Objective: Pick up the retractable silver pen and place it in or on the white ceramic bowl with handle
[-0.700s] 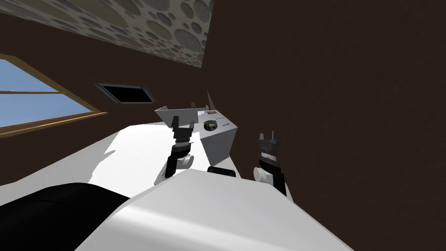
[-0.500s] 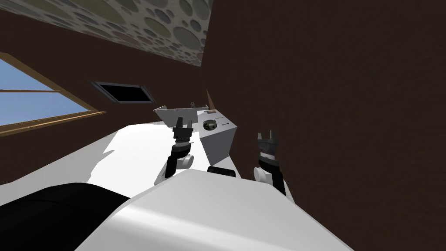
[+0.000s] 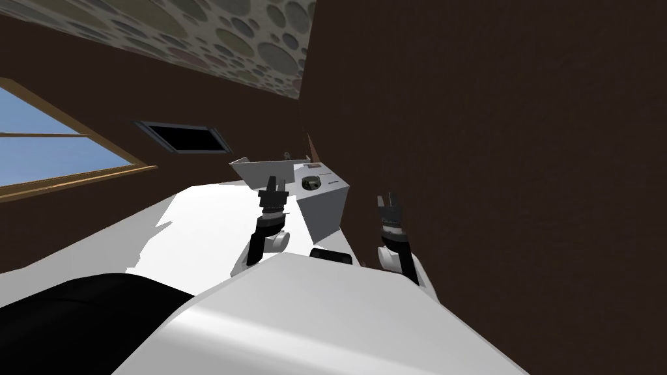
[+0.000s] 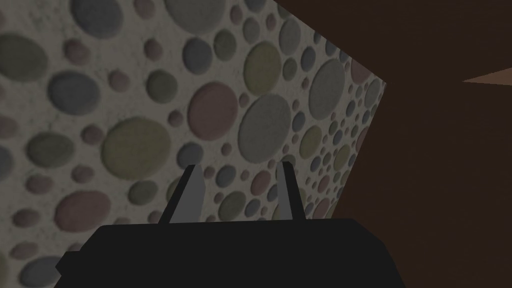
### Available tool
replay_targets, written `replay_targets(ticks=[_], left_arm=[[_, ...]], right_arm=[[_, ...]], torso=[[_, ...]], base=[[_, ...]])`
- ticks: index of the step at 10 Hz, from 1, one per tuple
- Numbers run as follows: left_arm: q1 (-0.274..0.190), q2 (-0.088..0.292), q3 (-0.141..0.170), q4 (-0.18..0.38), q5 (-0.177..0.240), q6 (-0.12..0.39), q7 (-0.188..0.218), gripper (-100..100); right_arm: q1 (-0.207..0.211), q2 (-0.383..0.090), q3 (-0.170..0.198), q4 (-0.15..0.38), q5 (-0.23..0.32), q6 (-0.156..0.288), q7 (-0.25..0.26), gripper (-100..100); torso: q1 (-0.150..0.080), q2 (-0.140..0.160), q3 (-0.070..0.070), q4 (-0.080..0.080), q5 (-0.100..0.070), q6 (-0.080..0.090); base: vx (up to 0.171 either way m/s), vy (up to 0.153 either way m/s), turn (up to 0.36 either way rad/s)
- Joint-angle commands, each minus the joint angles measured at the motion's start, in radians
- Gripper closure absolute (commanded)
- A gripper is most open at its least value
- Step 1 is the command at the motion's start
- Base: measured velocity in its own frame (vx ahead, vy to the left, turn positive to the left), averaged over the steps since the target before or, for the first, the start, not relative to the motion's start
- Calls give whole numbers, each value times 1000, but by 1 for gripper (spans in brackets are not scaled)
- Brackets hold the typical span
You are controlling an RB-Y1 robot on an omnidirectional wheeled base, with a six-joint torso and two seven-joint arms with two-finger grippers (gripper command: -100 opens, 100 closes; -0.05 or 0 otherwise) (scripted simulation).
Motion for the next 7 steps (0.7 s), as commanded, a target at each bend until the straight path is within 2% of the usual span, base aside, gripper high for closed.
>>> replay_targets(ticks=[1, 2, 3, 5, 6, 7], left_arm=[[0, 0, 0, 0, 0, 0, 0, 0], [0, 0, 0, 0, 0, 0, 0, 0], [0, 0, 0, 0, 0, 0, 0, 0], [0, 0, 0, 0, 0, 0, 0, 0], [0, 0, 0, 0, 0, 0, 0, 0], [0, 0, 0, 0, 0, 0, 0, 0]], right_arm=[[-48, -50, 22, 44, 50, -46, 13, -100], [-81, -76, 40, 76, 83, -73, 23, -100], [-85, -80, 40, 80, 95, -82, 23, -100], [-158, -139, 81, 149, 164, -144, 44, -100], [-167, -139, 81, 162, 189, -161, 44, -100], [-210, -167, 104, 205, 220, -200, 54, -100]], torso=[[0, 0, 0, 0, 0, 0], [0, 1, 1, 0, 0, 0], [-1, 4, 2, 1, 0, 0], [0, 2, 1, 0, 0, 0], [-2, 2, 1, 0, 0, 0], [-1, 1, 0, 0, 0, 0]], base=[[-113, -75, -3], [-166, -83, 10], [-134, -73, 5], [-118, -89, 21], [-88, -79, 17], [-92, -61, 17]])
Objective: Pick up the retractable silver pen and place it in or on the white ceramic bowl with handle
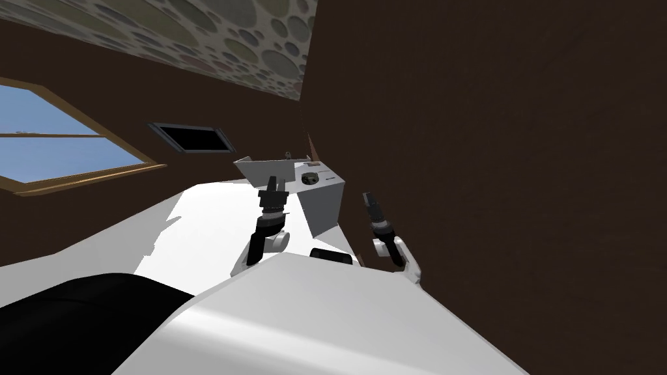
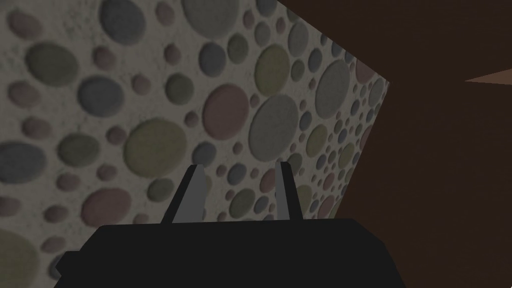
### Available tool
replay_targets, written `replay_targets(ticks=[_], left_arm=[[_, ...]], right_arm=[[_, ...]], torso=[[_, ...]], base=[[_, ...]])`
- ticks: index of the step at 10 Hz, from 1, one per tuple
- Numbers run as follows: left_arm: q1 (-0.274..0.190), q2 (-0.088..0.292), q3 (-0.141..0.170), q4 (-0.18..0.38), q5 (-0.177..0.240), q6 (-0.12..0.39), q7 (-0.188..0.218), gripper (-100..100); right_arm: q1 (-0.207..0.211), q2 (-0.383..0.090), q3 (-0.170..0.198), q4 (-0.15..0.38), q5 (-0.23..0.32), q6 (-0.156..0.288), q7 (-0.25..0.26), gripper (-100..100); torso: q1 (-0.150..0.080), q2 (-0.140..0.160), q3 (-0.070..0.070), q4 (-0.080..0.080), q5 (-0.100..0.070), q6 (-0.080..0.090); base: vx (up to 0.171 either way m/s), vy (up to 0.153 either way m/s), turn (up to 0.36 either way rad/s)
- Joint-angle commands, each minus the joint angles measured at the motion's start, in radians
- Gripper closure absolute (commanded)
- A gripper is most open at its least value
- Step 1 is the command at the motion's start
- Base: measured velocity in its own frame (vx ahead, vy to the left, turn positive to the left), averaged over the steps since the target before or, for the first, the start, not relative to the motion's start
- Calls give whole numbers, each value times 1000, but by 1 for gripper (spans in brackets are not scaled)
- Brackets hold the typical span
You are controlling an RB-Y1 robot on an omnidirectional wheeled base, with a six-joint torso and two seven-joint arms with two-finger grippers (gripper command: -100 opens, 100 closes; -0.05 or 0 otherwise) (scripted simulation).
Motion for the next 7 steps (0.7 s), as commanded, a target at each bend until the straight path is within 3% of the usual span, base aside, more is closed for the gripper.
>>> replay_targets(ticks=[1, 2, 3, 4, 5, 6, 7], left_arm=[[0, 0, 0, 0, 0, 0, 0, 0], [0, 0, 0, 0, 0, 0, 0, 0], [0, 0, 0, 0, 0, 0, 0, 0], [0, 0, 0, 0, 0, 0, 0, 0], [0, 0, 0, 0, 0, 0, 0, 0], [0, 0, 0, 0, 0, 0, 0, 0], [0, 0, 0, 0, 0, 0, 0, 0]], right_arm=[[-23, -14, 13, 20, 40, -25, 6, -100], [-64, -41, 36, 67, 76, -68, 16, -100], [-72, -41, 36, 68, 95, -68, 16, -100], [-115, -68, 61, 111, 129, -110, 26, -100], [-122, -68, 61, 118, 151, -110, 26, -100], [-152, -93, 87, 149, 184, -153, 35, -100], [-176, -93, 87, 170, 210, -153, 35, -100]], torso=[[0, 0, 0, 0, 0, 0], [2, -1, -1, 0, 0, 0], [2, -2, -1, 0, 1, 0], [2, -3, -1, 0, 1, 0], [2, -2, -1, 0, 1, 0], [3, -3, -1, -1, 1, 0], [2, -3, -2, -1, 1, 0]], base=[[-68, -35, 21], [-67, -34, 36], [-53, -35, 24], [-65, -35, 42], [-52, -30, 26], [-49, -37, 47], [-41, -31, 42]])
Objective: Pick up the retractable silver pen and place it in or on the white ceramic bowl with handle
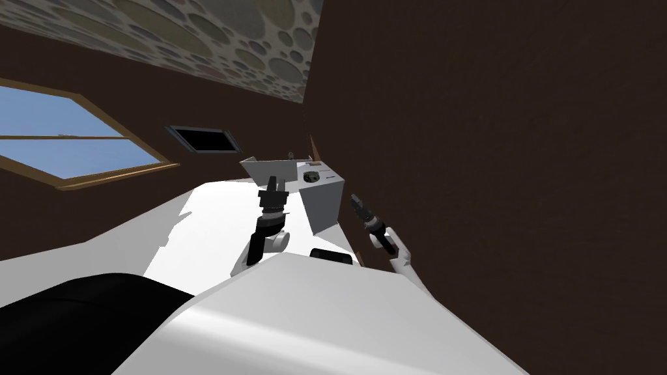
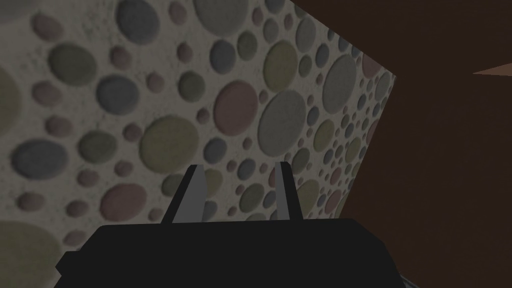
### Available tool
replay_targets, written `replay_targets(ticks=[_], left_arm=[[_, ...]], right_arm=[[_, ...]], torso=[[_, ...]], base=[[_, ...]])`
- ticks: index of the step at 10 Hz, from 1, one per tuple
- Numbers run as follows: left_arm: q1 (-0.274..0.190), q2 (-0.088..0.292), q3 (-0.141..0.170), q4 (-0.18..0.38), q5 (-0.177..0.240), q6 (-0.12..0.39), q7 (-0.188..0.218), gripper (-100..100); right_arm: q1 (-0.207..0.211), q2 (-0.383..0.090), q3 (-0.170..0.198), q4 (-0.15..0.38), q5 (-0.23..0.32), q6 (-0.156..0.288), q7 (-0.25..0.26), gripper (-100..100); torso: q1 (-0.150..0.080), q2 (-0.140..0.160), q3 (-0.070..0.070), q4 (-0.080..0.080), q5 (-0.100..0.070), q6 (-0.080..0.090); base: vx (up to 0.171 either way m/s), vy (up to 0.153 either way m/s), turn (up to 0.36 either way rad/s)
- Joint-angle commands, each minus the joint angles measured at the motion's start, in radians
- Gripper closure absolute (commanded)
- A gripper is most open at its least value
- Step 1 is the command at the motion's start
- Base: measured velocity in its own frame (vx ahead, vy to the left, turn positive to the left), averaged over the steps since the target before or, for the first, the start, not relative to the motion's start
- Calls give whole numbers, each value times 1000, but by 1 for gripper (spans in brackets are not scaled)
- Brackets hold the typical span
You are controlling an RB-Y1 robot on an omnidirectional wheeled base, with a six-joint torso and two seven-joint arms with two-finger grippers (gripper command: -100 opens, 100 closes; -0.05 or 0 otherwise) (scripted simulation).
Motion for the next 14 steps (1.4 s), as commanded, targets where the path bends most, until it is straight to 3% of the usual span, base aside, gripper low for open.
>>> replay_targets(ticks=[1, 2, 3, 4, 5, 6, 7, 9, 10, 11, 14], left_arm=[[0, 0, 0, 0, 0, 0, 0, 0], [0, 0, 0, 0, 0, 0, 0, 0], [0, 0, 0, 0, 0, 0, 0, 0], [0, 0, 0, 0, 0, 0, 0, 0], [0, 0, 0, 0, 0, 0, 0, 0], [0, 0, 0, 0, 0, 0, 0, 0], [0, 0, 0, 0, 0, 0, 0, 0], [0, 0, 0, 0, 0, 0, 0, 0], [0, 0, 0, 0, 0, 0, 0, 0], [0, 0, 0, 0, 0, 0, 0, 0], [0, 0, 0, 0, 0, 0, 0, 0]], right_arm=[[-50, -29, 31, 50, 50, -42, 8, -100], [-75, -29, 31, 65, 80, -42, 8, -100], [-107, -52, 57, 100, 112, -83, 16, -100], [-134, -52, 57, 120, 142, -83, 16, -100], [-171, -76, 84, 165, 171, -124, 25, -100], [-194, -76, 84, 175, 199, -124, 25, -100], [-229, -99, 112, 212, 231, -164, 33, -100], [-255, -99, 112, 232, 272, -164, 33, -100], [-299, -123, 139, 279, 310, -203, 40, -100], [-318, -123, 139, 288, 338, -203, 40, -100], [-416, -172, 195, 388, 431, -278, 53, -100]], torso=[[0, 0, 0, 0, 0, 0], [0, 0, 0, 0, 0, 0], [1, 0, 0, 0, 0, 0], [1, 0, 0, 0, 0, 0], [2, -1, -1, 0, 0, 0], [2, -1, -1, 0, 0, 0], [2, -1, -1, 0, 0, 0], [2, -2, -1, 0, 0, 0], [2, -3, -1, -1, 0, 0], [2, -3, -2, -1, 1, 0], [3, -3, -2, -1, 1, 0]], base=[[-45, -31, 71], [-40, -20, 33], [-39, -10, 74], [-31, -6, 41], [-31, -3, 80], [-22, -6, 47], [-16, -2, 97], [-6, -1, 24], [-7, 5, 97], [-7, 3, 63], [-5, 11, 90]])
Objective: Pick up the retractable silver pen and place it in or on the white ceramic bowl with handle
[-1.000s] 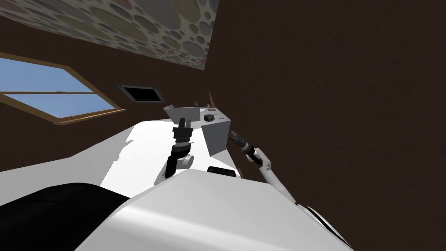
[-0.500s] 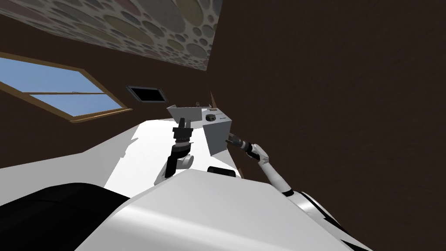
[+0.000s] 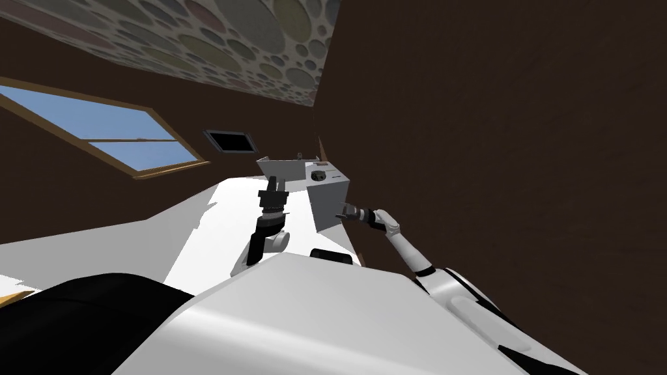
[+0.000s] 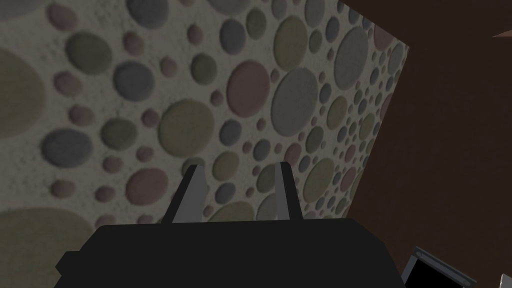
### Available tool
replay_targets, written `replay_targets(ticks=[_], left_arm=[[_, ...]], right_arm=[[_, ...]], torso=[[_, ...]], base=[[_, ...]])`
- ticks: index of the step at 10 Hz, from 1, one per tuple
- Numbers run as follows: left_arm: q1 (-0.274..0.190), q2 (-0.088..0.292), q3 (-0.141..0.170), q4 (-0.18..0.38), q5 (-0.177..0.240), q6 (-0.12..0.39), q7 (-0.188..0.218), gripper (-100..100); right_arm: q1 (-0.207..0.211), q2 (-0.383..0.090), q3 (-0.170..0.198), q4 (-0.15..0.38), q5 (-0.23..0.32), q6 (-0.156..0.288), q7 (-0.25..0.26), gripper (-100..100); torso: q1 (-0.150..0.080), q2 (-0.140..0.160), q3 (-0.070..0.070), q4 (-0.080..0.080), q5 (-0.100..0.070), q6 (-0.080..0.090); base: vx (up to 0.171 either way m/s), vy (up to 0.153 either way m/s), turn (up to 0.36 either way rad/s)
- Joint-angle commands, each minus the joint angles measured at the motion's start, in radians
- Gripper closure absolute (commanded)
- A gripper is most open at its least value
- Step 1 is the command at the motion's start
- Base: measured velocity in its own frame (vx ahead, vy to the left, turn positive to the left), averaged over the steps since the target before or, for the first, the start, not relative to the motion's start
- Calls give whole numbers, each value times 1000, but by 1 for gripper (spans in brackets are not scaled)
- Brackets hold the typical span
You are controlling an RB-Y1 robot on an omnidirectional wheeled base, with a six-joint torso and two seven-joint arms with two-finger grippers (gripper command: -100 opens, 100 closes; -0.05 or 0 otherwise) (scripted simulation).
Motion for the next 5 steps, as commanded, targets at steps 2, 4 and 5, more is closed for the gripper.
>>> replay_targets(ticks=[2, 4, 5], left_arm=[[0, 0, 0, 0, 0, 0, 0, 0], [0, 0, 0, 0, 0, 0, 0, 0], [0, 0, 0, 0, 0, 0, 0, 0]], right_arm=[[-57, -8, 15, 42, 62, -23, 5, -100], [-123, -34, 42, 94, 128, -58, 10, -100], [-153, -61, 69, 131, 160, -93, 15, -100]], torso=[[0, 0, 0, 0, 0, 0], [0, 0, 0, 0, 0, 0], [0, -1, 0, 0, 0, 0]], base=[[1, 6, 31], [5, 12, 96], [8, 22, 118]])
